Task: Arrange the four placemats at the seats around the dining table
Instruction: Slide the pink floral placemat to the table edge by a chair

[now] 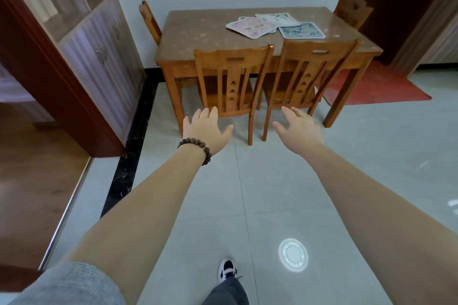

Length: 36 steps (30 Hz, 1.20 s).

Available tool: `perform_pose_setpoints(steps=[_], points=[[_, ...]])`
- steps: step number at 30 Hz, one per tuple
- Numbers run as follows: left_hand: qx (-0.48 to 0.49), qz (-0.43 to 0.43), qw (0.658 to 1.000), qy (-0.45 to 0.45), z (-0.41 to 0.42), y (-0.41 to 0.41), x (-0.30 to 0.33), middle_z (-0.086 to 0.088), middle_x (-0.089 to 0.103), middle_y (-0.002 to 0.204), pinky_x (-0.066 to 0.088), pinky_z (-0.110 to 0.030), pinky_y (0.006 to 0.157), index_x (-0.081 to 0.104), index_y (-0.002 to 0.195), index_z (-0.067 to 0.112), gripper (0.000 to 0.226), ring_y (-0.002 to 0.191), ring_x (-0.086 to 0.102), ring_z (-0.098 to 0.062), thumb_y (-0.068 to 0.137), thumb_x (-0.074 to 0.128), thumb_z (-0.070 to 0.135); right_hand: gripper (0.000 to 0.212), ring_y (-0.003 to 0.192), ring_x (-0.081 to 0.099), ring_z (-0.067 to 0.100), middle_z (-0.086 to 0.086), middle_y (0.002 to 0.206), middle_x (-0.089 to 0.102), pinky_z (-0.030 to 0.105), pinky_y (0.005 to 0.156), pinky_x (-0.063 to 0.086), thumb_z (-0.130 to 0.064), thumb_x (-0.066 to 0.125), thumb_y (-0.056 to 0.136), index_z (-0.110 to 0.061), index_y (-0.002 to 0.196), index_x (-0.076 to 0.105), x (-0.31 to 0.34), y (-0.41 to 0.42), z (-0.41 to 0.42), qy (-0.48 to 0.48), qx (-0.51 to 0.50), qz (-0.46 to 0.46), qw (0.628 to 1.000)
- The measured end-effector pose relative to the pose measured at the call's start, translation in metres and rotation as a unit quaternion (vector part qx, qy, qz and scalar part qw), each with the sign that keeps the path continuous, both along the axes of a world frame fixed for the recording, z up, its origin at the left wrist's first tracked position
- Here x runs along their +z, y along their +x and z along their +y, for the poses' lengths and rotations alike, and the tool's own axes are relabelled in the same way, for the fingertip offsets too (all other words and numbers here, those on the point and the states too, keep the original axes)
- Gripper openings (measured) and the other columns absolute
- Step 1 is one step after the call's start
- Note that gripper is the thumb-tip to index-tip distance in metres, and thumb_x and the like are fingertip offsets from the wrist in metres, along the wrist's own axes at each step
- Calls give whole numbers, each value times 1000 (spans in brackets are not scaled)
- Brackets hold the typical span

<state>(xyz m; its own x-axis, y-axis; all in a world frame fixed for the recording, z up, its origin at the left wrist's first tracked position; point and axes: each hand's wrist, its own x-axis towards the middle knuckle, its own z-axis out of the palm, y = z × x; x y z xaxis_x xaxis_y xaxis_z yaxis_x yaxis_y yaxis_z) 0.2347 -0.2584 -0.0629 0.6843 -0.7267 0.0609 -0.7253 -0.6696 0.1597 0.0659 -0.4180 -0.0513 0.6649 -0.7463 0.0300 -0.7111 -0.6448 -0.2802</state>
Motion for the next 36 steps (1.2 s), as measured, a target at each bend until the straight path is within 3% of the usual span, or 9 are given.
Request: perform_pose_setpoints(steps=[13,27,36], points=[[-21,-20,999,-38,-192,171,16,-7,27,154,16,-51,114,23,147,17,72,142,18,-25,90,32,60,58,143,19,25,3,155,26,49,115,18,-51,37,94,-29,146,26,11,168,-191,-24,-17,-23,999],[4,-23,1000,-14,-461,335,17,-5,20,156,12,-51,115,20,149,20,74,144,12,-24,89,30,62,61,143,15,23,2,155,26,49,115,14,-58,33,91,-30,145,29,-9,354,-467,-19,32,-24,999],[20,-13,1000,-6,-580,411,14,-3,19,157,10,-49,115,17,149,22,76,144,11,-23,87,29,65,60,144,14,21,1,155,26,48,114,12,-56,33,91,-29,145,29,-13,438,-579,-26,43,-20,999]])
